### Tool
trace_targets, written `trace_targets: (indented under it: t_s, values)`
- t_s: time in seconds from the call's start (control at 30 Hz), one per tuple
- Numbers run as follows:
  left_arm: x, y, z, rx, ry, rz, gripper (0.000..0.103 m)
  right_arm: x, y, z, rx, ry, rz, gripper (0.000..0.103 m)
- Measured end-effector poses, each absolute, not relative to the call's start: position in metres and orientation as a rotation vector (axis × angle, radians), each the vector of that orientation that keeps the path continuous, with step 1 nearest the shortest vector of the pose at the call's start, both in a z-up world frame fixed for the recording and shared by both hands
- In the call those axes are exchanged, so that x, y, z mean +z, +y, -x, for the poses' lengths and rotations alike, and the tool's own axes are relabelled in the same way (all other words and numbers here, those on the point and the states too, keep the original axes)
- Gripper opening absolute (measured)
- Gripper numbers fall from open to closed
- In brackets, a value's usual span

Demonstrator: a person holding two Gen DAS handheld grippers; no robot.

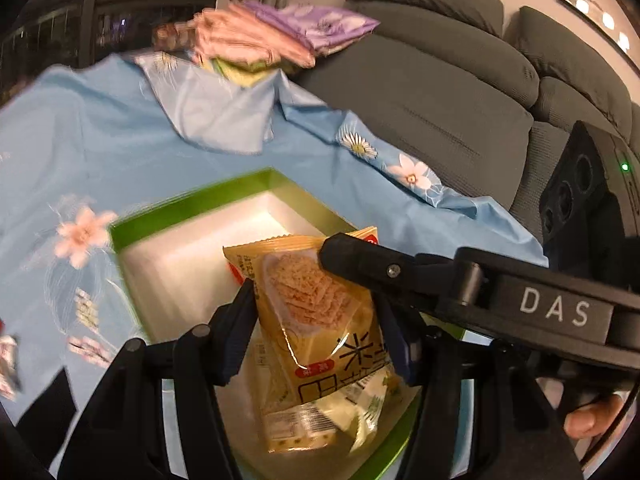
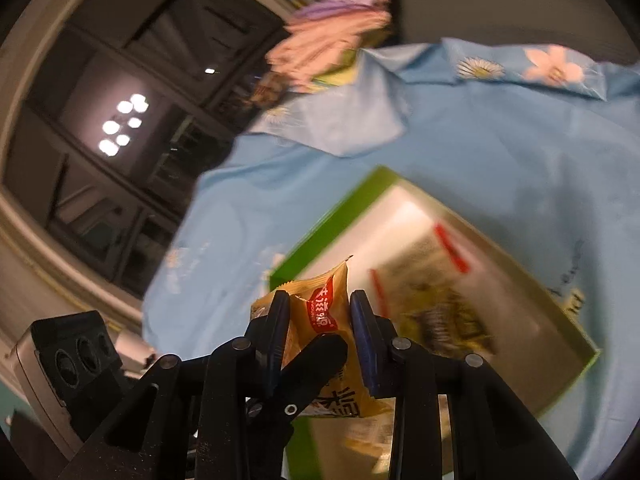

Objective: Organize snacks
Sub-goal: 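Carry the yellow bag into the green box and open the left gripper, then move the right gripper over the orange panda-print packet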

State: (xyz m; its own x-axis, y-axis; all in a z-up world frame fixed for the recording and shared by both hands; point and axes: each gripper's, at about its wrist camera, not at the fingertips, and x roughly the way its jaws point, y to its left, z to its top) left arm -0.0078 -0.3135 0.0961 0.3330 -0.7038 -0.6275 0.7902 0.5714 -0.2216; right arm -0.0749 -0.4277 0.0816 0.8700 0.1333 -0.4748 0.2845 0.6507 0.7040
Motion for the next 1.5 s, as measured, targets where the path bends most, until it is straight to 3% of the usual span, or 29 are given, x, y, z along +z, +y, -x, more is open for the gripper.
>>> trace_targets:
  t_s: [0.17,0.23,0.3,0.4,0.73,0.93,1.13,1.5]
  values:
    - [0.085,-0.322,0.011,-0.967,0.778,-0.125,0.060,0.071,-0.434,0.068,-0.123,0.581,-0.850,0.036]
    - [0.084,-0.321,0.015,-0.953,0.768,-0.128,0.066,0.069,-0.437,0.069,-0.111,0.592,-0.849,0.042]
    - [0.084,-0.320,0.018,-0.932,0.744,-0.133,0.087,0.068,-0.438,0.077,-0.106,0.592,-0.849,0.064]
    - [0.090,-0.313,0.026,-0.913,0.677,-0.140,0.101,0.071,-0.438,0.086,-0.091,0.569,-0.855,0.093]
    - [0.116,-0.260,0.028,-0.867,0.655,-0.057,0.103,0.100,-0.406,0.091,-0.054,0.607,-0.760,0.100]
    - [0.128,-0.181,0.033,-0.692,0.564,-0.076,0.103,0.116,-0.362,0.075,0.032,0.631,-0.713,0.101]
    - [0.106,-0.086,0.024,-0.511,0.550,-0.078,0.103,0.118,-0.312,0.045,0.135,0.684,-0.693,0.102]
    - [0.083,0.102,-0.075,-0.297,0.711,0.368,0.103,0.090,-0.211,-0.027,0.207,0.808,-0.644,0.102]
